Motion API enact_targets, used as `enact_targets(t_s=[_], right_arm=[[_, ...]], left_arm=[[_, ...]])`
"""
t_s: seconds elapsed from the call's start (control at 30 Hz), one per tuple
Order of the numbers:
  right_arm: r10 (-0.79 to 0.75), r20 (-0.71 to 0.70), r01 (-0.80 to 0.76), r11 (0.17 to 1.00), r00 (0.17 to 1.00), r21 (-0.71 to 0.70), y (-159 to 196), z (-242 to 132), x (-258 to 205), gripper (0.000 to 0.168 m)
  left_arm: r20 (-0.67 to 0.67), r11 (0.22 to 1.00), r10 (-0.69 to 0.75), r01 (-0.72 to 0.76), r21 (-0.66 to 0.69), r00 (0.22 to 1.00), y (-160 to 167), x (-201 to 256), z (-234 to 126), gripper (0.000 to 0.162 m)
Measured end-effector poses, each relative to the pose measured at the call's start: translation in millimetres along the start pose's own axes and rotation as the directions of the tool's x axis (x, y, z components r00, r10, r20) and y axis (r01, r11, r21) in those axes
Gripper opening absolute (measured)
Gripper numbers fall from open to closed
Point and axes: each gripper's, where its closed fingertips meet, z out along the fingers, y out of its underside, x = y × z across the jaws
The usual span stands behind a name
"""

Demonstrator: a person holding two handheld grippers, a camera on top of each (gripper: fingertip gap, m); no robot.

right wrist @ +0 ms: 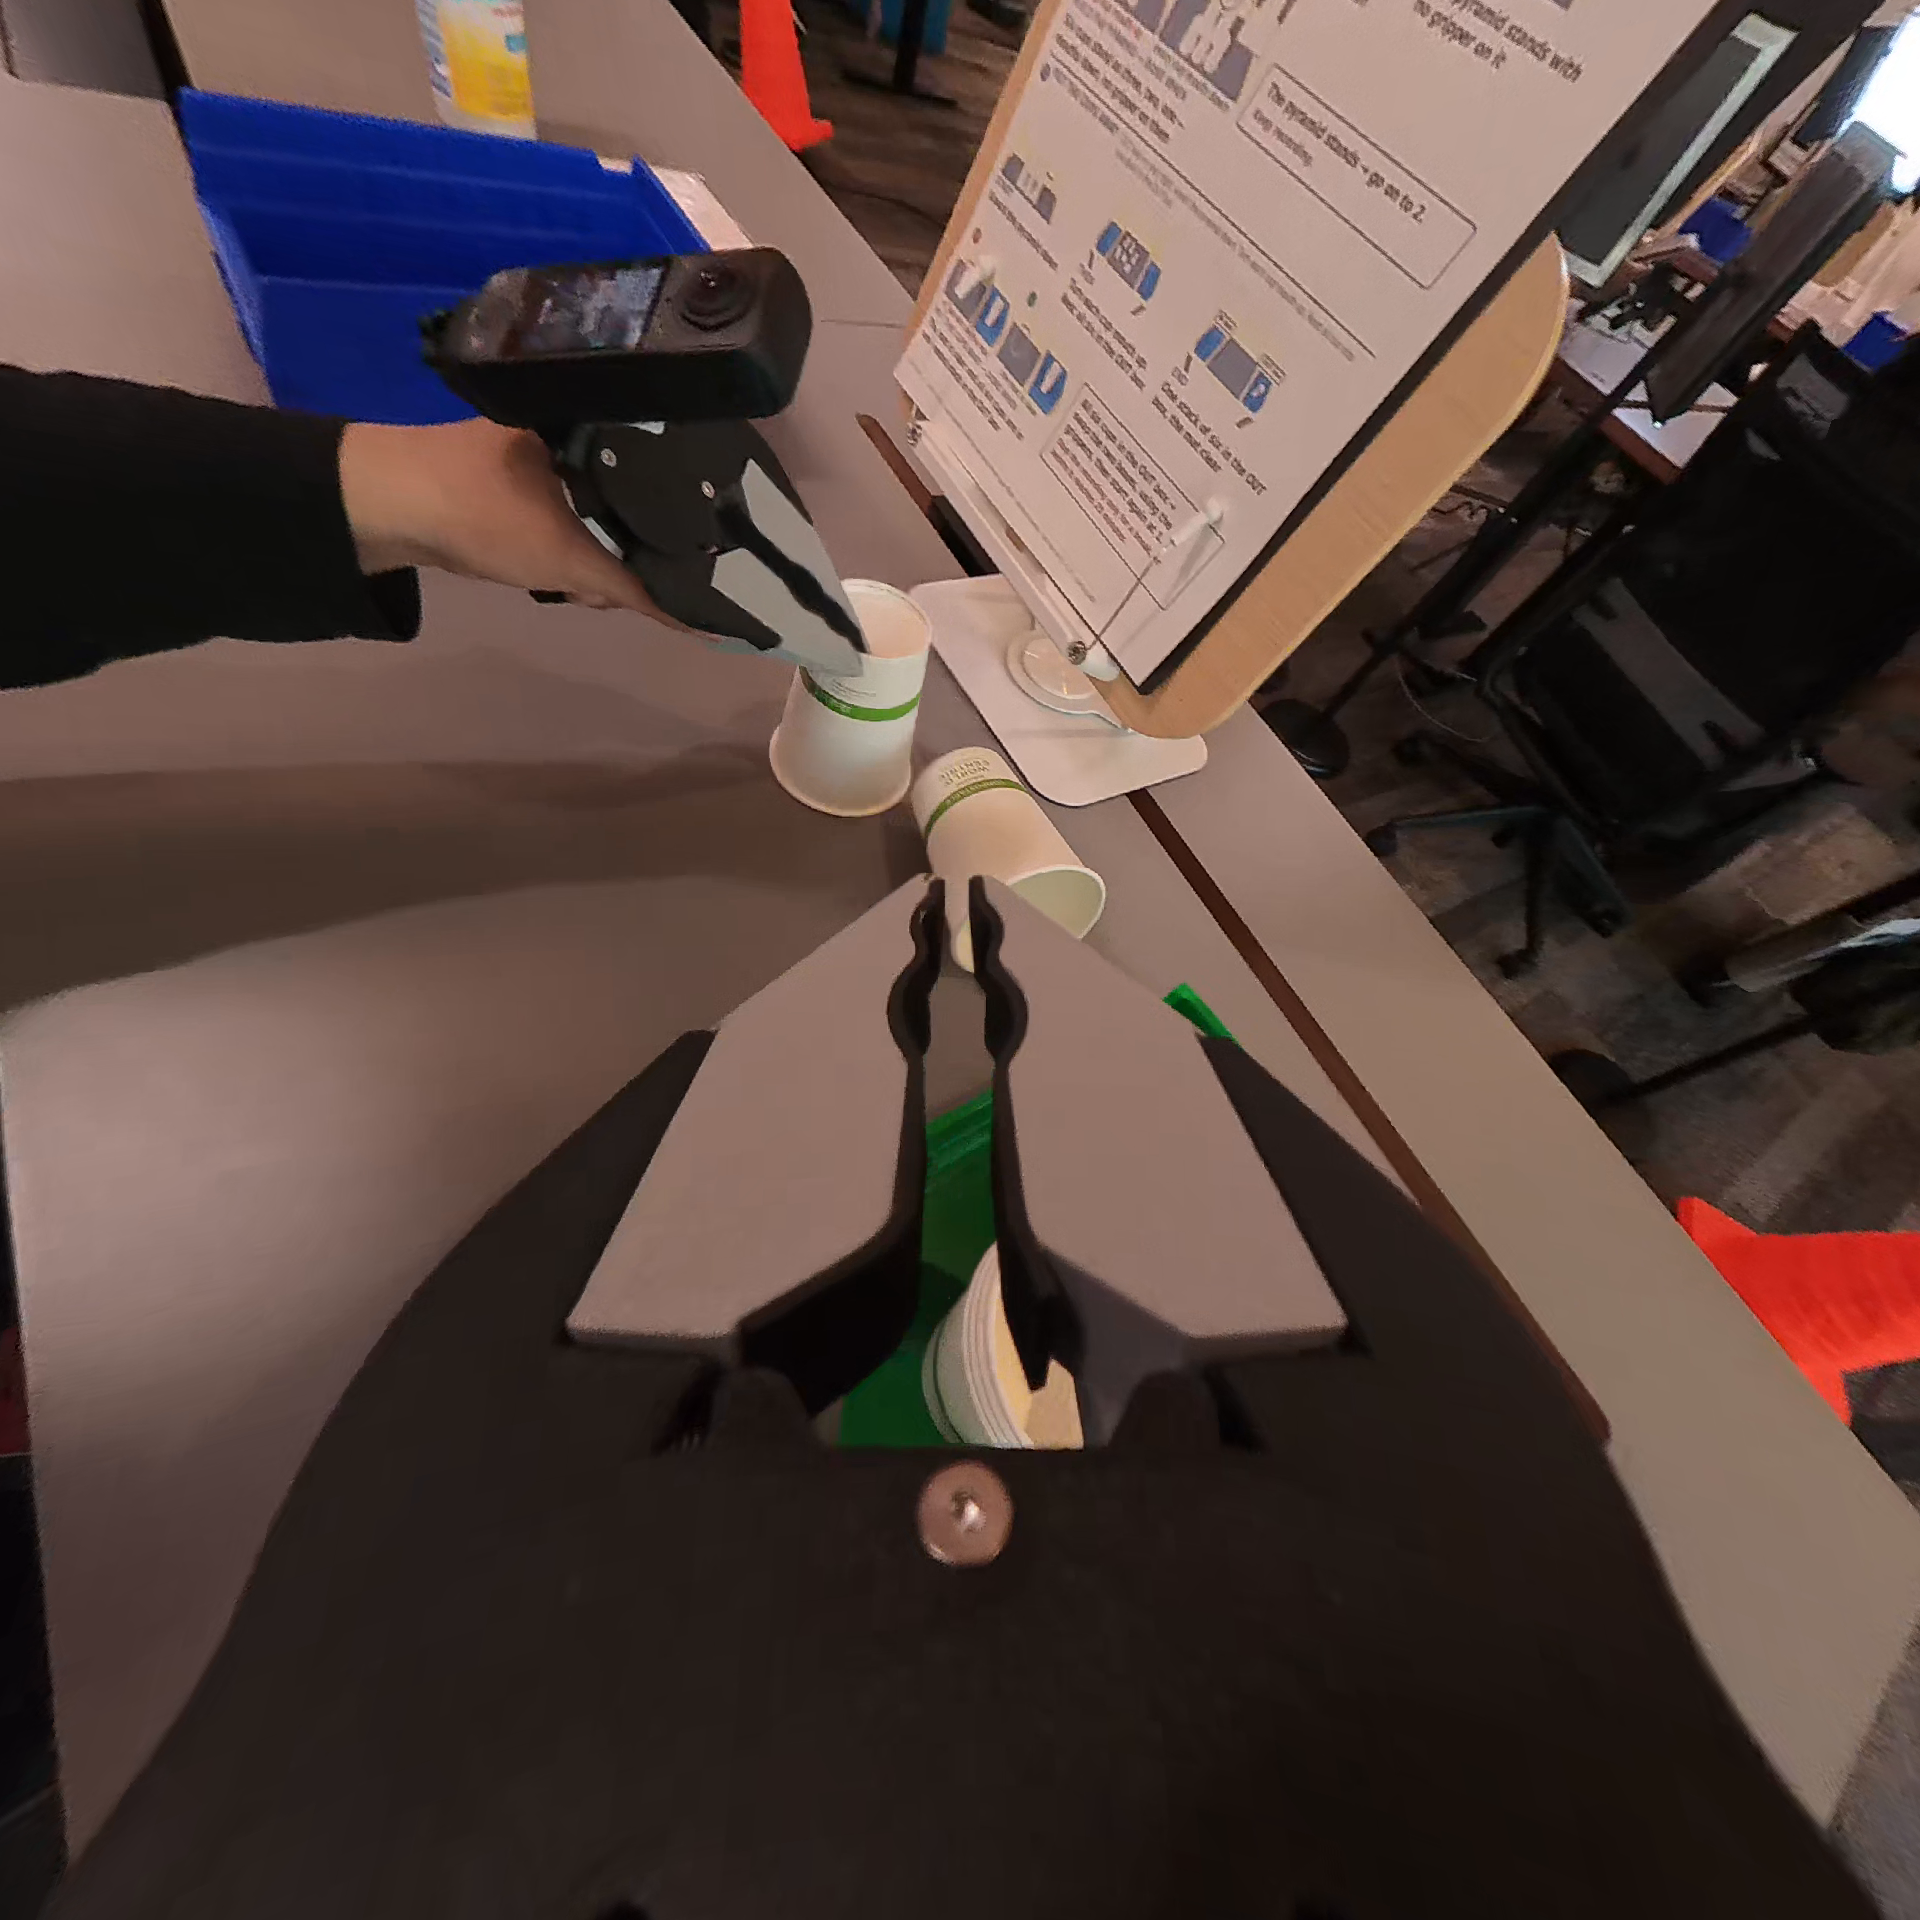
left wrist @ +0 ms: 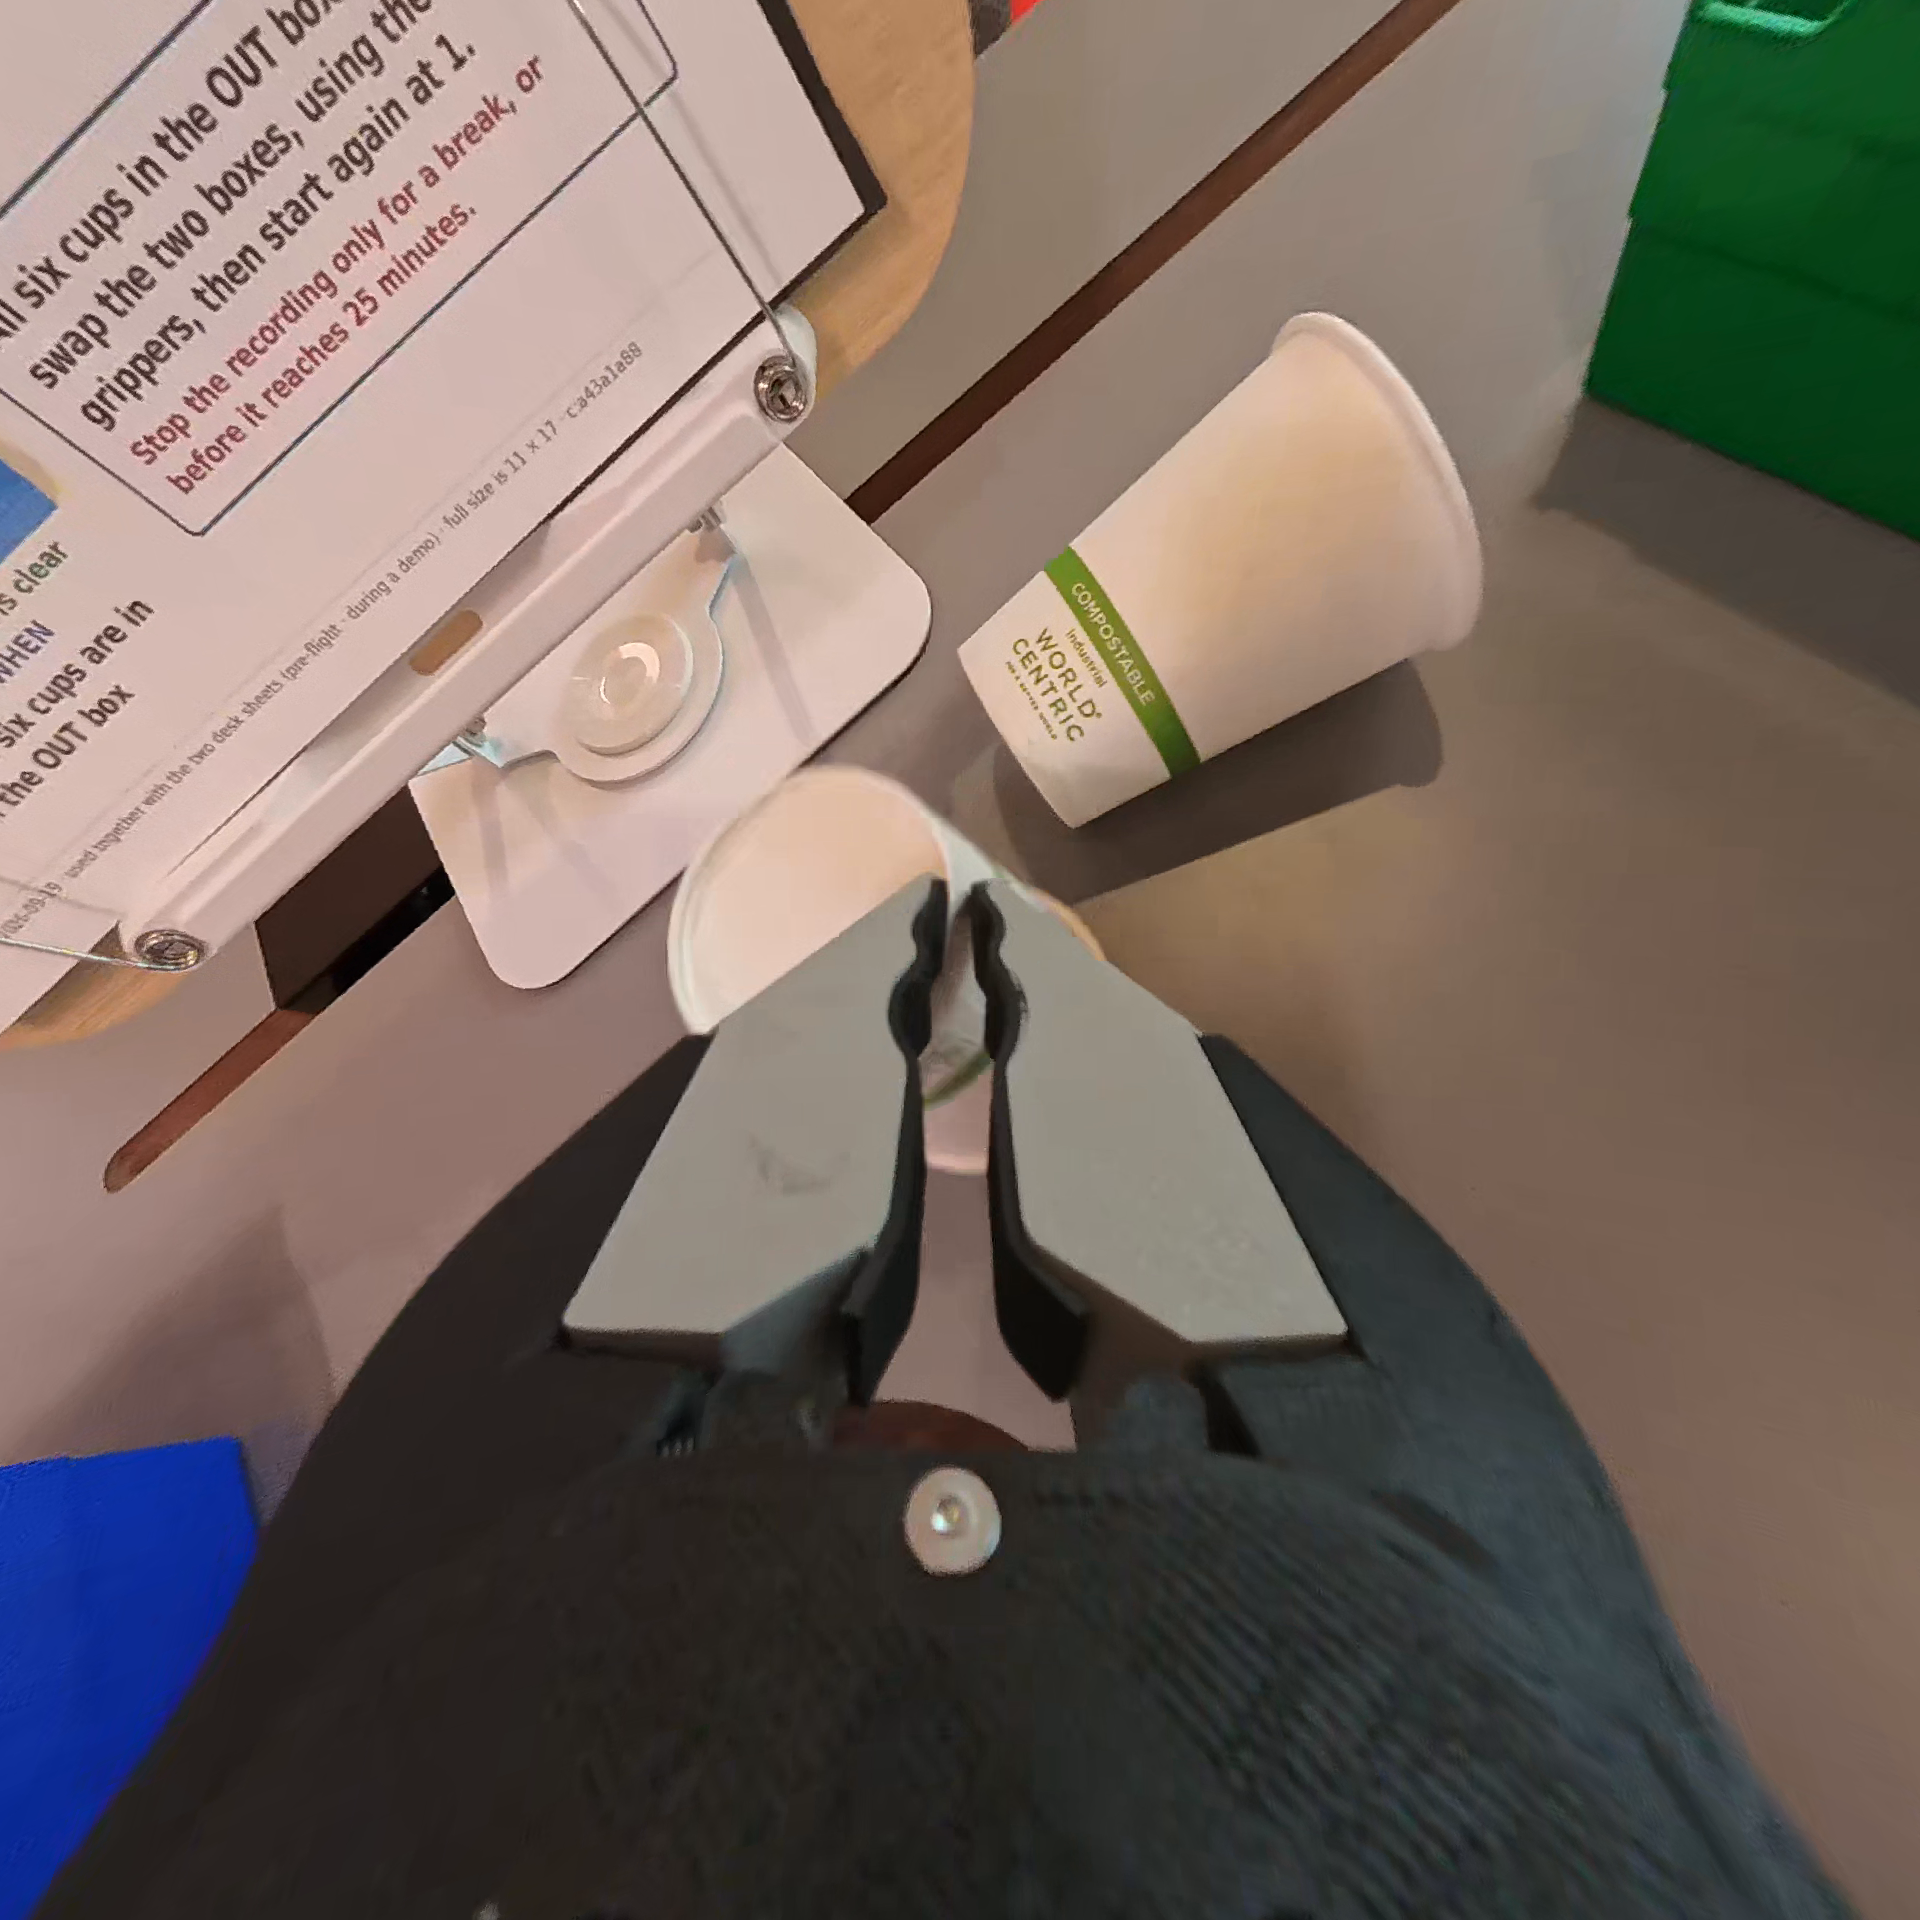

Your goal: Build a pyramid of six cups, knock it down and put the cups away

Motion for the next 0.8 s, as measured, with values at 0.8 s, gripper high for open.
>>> enact_targets(t_s=[0.8], right_arm=[[0.185, 0.761, -0.327, 0.944, 0.622, 0.038, -34.5, 28.3, -122.6, 0.038]], left_arm=[[-0.351, 0.620, 0.105, 0.215, 0.755, 0.930, -65.8, 119.4, -319.1, 0.000]])
